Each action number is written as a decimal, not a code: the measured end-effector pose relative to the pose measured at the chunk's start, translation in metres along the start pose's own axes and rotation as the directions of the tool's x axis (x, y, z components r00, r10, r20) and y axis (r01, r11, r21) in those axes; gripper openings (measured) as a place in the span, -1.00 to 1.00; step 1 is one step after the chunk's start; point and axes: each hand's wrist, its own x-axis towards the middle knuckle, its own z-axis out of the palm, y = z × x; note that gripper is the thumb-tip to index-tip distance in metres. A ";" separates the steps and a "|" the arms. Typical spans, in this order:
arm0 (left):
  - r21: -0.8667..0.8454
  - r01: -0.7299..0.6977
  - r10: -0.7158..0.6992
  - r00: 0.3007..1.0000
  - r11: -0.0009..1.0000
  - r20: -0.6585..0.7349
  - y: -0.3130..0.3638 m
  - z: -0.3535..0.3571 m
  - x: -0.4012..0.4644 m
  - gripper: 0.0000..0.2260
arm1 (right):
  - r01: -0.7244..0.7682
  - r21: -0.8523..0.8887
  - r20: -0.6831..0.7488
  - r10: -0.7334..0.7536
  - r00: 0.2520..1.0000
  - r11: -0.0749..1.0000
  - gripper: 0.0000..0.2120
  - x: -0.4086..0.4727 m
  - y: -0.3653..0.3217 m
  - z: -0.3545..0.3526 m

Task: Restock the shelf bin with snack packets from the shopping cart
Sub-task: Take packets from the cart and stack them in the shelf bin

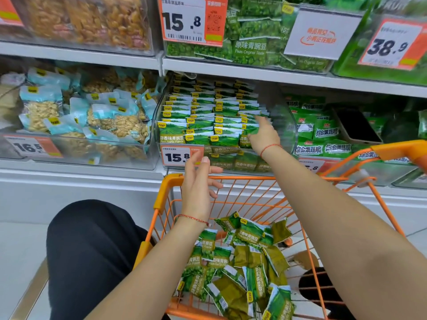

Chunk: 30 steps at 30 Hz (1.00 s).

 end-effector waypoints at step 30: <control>0.890 -0.338 -0.159 0.904 0.305 0.397 -0.041 -0.009 -0.007 -0.76 | 0.276 -0.622 0.607 0.229 0.761 0.732 -0.55 -0.137 0.098 0.059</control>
